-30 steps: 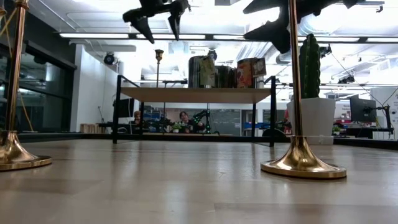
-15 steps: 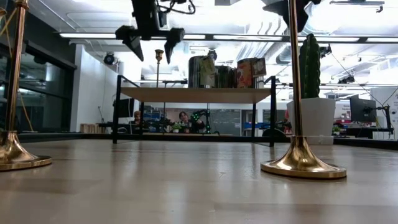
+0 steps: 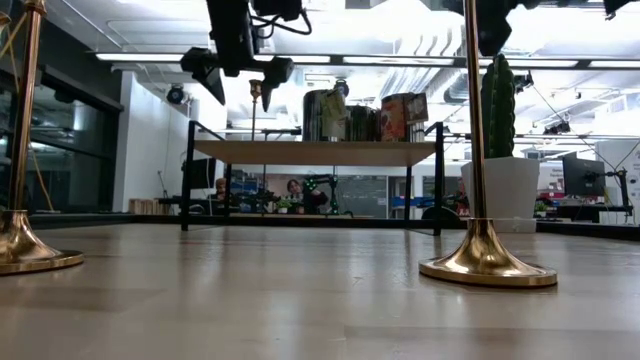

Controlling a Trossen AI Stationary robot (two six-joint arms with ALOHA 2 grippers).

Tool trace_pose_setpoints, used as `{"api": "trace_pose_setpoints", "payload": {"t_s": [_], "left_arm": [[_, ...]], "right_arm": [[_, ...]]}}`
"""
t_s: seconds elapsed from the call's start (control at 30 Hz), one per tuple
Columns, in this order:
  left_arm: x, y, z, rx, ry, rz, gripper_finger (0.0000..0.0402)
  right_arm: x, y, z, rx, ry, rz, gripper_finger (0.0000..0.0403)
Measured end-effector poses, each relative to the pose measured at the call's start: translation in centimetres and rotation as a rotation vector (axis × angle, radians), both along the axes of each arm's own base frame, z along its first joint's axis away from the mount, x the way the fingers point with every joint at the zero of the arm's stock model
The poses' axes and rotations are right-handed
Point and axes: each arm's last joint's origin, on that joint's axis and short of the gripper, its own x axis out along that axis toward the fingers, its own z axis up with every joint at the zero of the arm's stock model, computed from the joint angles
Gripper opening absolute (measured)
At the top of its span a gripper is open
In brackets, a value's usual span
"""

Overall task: Pick & Place candle stick holders
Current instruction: Put the silver scented candle on the shelf

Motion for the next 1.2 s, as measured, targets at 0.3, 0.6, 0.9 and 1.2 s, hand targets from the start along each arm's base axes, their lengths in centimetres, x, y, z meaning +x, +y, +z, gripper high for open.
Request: {"api": "trace_pose_setpoints", "payload": {"t_s": [0.3,0.6,0.9,1.2], "left_arm": [[0.4,0.1,0.2,0.029,-0.026,-0.012,0.0397],[0.6,0.0,0.2,-0.007,-0.049,-0.031,0.0397],[3.1,-0.1,-2.1,-0.037,-0.048,-0.080,0.0397],[4.4,0.1,-1.6,-0.047,-0.147,-0.168,0.0397]], "right_arm": [[-1.4,0.0,0.2,0.006,-0.041,-0.003,0.0252],[-1.3,0.0,0.2,0.004,-0.038,-0.003,0.0252],[-1.3,0.0,0.2,0.001,-0.039,0.000,0.0252],[-1.3,0.1,0.2,0.009,-0.038,0.024,0.0252]]}}
